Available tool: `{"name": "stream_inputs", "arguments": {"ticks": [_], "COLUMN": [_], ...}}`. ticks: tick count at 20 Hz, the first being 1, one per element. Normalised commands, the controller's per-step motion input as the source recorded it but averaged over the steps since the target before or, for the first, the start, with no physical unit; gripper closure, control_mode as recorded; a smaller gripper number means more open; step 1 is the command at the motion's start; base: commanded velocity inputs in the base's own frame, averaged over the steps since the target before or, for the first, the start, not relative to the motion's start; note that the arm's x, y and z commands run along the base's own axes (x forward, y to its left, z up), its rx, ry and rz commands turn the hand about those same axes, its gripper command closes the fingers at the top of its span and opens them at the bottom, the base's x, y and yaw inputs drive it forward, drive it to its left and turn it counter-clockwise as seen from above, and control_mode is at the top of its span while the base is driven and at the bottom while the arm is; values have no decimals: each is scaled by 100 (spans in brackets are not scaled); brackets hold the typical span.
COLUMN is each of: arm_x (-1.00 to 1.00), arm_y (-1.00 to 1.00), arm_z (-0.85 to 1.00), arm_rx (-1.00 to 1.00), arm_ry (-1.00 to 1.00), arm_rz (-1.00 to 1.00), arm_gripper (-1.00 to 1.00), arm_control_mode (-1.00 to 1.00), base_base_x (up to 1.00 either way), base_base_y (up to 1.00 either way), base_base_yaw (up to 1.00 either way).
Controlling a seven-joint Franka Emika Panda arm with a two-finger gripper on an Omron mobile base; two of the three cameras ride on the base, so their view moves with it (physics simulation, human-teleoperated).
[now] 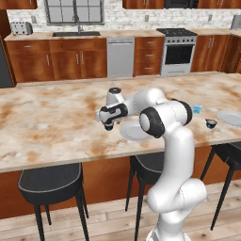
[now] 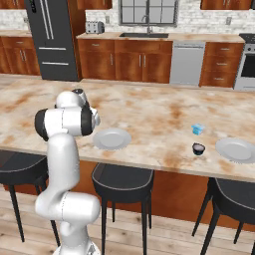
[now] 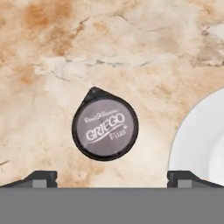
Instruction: Place two yogurt containers on each plate.
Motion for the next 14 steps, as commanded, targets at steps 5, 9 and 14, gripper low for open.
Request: {"name": "stream_inputs", "arguments": {"ticks": [5, 9, 14], "arm_x": [37, 28, 0], "arm_y": [13, 2, 0], "arm_z": [-4, -4, -20], "arm_rx": [0, 0, 0], "arm_ry": [0, 0, 0], "arm_rz": [0, 0, 0], "arm_gripper": [-100, -100, -100], "arm_control_mode": [-100, -100, -100], "base_base_x": [0, 0, 0], "base_base_y": [0, 0, 0], "base_base_yaw": [0, 0, 0]}}
